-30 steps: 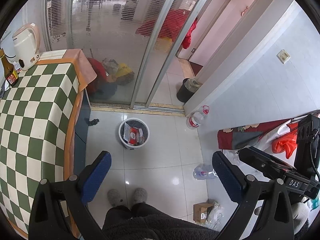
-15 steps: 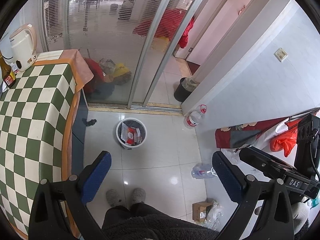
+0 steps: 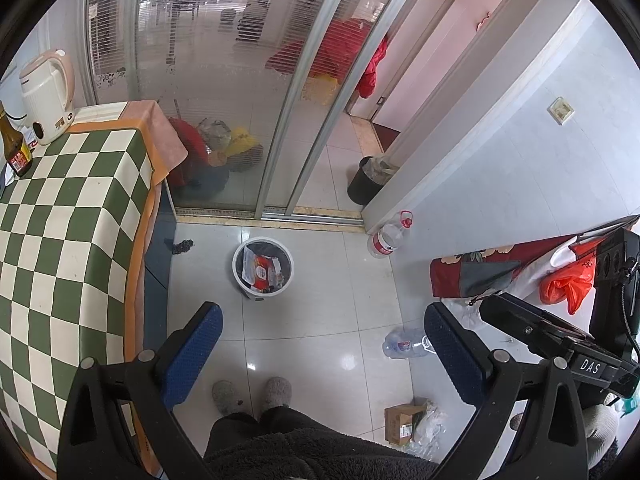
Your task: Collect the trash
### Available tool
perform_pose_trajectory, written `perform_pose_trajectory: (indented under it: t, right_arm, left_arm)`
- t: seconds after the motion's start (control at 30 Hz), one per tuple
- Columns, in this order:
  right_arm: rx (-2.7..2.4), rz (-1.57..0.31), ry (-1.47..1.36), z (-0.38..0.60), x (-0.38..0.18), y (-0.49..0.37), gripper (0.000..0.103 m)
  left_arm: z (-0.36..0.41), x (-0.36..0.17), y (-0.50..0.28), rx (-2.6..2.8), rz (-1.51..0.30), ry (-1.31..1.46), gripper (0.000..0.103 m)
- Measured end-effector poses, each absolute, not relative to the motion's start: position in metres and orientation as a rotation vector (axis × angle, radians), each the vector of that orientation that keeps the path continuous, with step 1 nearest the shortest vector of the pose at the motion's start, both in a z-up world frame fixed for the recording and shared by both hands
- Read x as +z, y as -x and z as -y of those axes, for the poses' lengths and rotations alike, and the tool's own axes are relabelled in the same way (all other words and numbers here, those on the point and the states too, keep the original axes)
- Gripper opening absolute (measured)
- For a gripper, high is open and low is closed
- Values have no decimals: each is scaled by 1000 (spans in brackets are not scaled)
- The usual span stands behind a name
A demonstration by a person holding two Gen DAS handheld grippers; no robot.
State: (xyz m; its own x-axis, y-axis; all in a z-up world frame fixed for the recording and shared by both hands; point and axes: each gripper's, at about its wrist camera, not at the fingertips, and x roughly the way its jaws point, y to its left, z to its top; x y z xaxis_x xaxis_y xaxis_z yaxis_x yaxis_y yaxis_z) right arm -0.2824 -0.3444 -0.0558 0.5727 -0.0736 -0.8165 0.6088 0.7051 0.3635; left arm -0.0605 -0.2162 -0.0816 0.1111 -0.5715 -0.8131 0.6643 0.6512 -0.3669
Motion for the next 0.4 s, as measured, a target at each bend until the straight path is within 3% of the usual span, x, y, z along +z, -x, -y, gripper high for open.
perform_pose_trajectory:
  t: [0.4]
  right_arm:
    - [-436,-879,-689,348,-54,281,103]
  left_arm:
    - [218,-76,60,-901,-1132,-103,103]
